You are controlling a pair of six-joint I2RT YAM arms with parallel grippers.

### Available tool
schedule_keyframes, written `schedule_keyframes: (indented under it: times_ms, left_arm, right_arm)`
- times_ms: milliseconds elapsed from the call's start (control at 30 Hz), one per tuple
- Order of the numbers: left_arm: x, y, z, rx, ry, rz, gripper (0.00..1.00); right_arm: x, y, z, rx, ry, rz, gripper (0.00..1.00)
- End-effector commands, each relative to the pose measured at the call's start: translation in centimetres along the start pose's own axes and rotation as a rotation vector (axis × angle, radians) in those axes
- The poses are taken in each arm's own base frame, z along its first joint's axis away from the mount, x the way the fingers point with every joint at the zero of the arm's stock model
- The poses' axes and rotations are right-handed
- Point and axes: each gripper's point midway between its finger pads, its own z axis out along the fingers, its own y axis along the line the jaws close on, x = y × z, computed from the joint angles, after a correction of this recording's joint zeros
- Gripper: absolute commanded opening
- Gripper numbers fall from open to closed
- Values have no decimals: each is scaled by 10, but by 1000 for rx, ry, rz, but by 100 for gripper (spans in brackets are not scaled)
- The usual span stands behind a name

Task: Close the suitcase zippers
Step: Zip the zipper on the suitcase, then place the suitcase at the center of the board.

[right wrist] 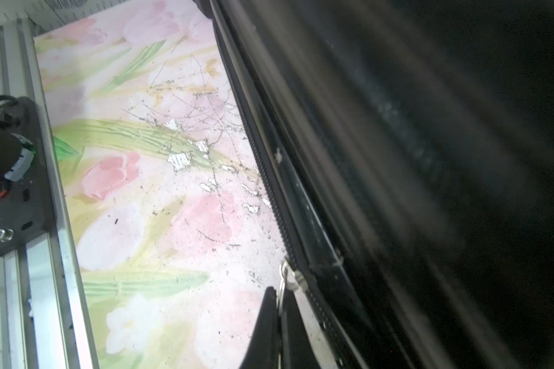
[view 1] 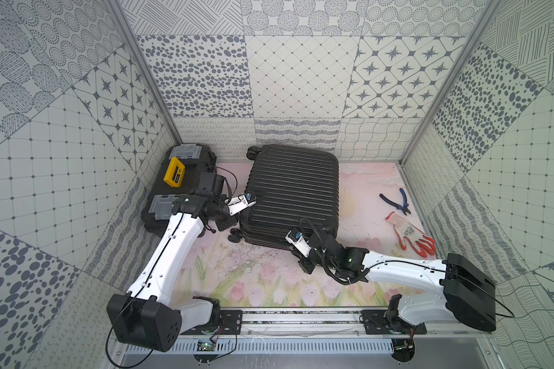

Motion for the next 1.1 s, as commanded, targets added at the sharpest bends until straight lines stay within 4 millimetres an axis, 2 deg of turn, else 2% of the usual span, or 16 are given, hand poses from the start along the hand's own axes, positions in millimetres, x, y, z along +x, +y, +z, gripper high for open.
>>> schedule_keyframes:
  times_ms: [0,133,200,267,367,533,667,800,900,1067]
  left_arm:
    - [-6,-86,-6,394,-55,-193,19]
    - [-1,-86,-12,374,-37,-169,26]
    - [0,-88,-15,371,-44,-136,32]
    - [2,-84,-16,343,-37,-98,37]
    - [-1,-78,-18,322,-48,-31,57]
    - [-7,-61,-25,273,-75,82,77]
    - [-11,-58,-34,303,-97,120,96]
    - [1,-57,-28,341,-42,175,97]
    - [1,-61,-23,382,-48,206,96]
    - [8,-60,-13,430,-9,254,86]
  right_arm:
    - [-86,65,-20,-282,-292,-11,0]
    - [-84,38,-22,-170,-282,6,0]
    - [-73,28,-25,-148,-258,10,0]
    - [-57,26,-29,-142,-226,-9,0]
    - [-39,26,-33,-139,-178,-43,0]
    - [-22,17,-36,-116,-133,-53,0]
    - [-16,14,-39,-104,-110,-64,0]
    - [-9,10,-41,-104,-91,-54,0]
    - [-4,5,-41,-98,-84,-41,0]
    - [-2,0,-40,-93,-80,-26,0]
